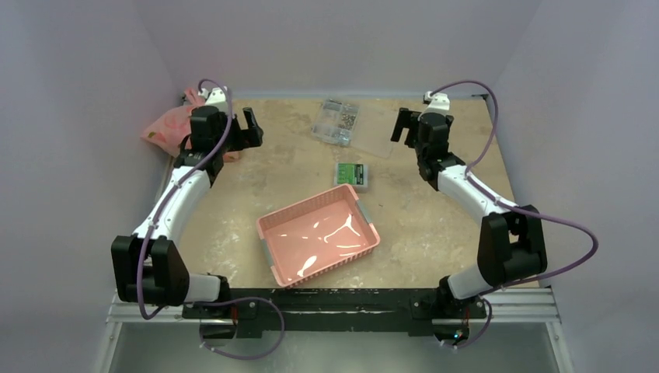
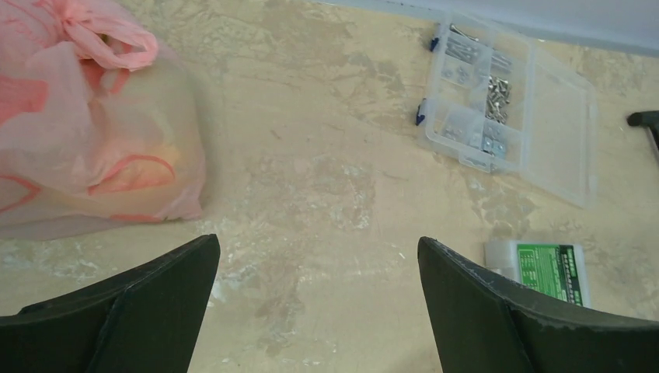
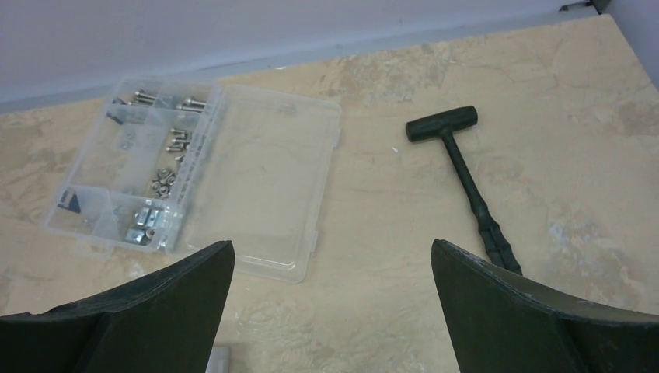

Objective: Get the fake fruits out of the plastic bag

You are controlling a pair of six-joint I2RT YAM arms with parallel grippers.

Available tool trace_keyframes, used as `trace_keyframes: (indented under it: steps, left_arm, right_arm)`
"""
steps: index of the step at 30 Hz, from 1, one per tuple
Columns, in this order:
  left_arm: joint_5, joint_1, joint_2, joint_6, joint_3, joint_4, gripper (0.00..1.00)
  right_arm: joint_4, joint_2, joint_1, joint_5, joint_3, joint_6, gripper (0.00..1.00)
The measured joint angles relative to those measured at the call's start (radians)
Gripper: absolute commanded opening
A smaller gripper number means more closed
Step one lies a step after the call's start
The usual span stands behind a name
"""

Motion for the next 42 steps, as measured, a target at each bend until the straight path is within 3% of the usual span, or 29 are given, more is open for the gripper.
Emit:
trace_keyframes:
  steps: [9,20,29,35,42]
  left_arm:
    - [0.082,0.000,-0.016,-0.007,0.002,-0.040,1.00]
    - [0.049,0.016,0.016,-0.006,0.080,-0.136,1.00]
    - [-0.014,0.037,0.151,0.031,0.156,-0.228,1.00]
    - [-0.127,0.043,0.263,0.047,0.242,-0.290,1.00]
    - [-0.377,0.041,0.508,0.086,0.547,-0.312,1.00]
  right_arm:
    - [-0.016,-0.008,0.008,0.018,-0.006,0.015,0.99]
    - [-0.027,0.007,0.019,-0.219,0.011,0.136,0.99]
    - [-0.148,0.090,0.042,-0.326,0.112,0.155,0.99]
    - [-0.197,0.067,0.092,-0.335,0.122,0.154,0.99]
    - [-0.209,-0.005,0.126,-0.346,0.122,0.153,0.99]
